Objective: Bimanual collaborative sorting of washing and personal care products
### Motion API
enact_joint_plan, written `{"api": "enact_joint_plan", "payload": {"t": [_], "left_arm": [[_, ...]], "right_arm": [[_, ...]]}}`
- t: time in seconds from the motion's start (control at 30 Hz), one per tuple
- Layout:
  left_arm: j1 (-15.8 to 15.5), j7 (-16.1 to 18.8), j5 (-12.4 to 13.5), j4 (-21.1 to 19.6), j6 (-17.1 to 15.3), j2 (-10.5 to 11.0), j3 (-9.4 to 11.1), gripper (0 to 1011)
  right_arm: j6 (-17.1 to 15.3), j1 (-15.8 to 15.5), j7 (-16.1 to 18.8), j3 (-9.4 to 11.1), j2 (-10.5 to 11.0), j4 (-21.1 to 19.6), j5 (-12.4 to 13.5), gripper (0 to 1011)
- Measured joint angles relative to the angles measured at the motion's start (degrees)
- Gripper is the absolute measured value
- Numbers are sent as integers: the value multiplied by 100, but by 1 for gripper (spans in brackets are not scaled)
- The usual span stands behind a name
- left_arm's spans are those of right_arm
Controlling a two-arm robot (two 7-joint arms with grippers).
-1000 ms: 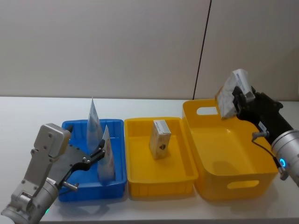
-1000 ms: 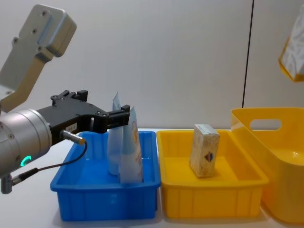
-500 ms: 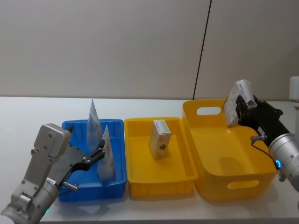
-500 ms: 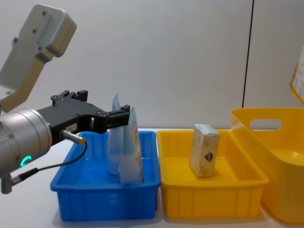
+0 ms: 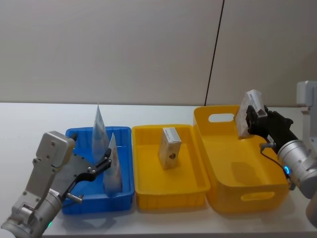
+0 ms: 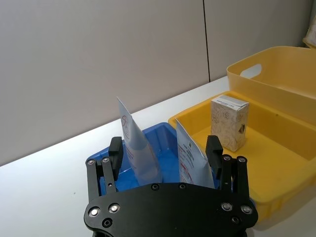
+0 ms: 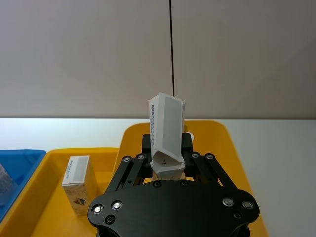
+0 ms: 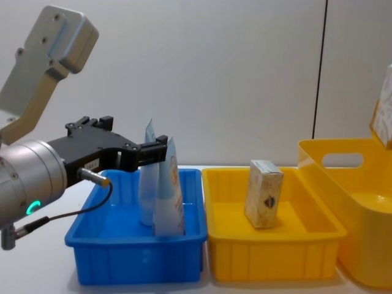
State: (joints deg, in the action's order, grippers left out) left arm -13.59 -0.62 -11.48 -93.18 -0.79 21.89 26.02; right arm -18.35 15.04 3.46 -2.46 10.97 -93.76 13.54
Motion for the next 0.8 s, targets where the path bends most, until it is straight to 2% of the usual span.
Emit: {"api": "enact_joint_plan", "payload": {"t": [0.4, 0.8], "left_arm": [[0, 0, 0, 0, 0, 0, 0, 1001], [0, 0, 0, 0, 0, 0, 0, 1001]], "right_arm": [[-164, 125, -11, 52, -104, 311, 3, 306], [-232, 166, 18, 71, -150, 443, 12, 306]]}}
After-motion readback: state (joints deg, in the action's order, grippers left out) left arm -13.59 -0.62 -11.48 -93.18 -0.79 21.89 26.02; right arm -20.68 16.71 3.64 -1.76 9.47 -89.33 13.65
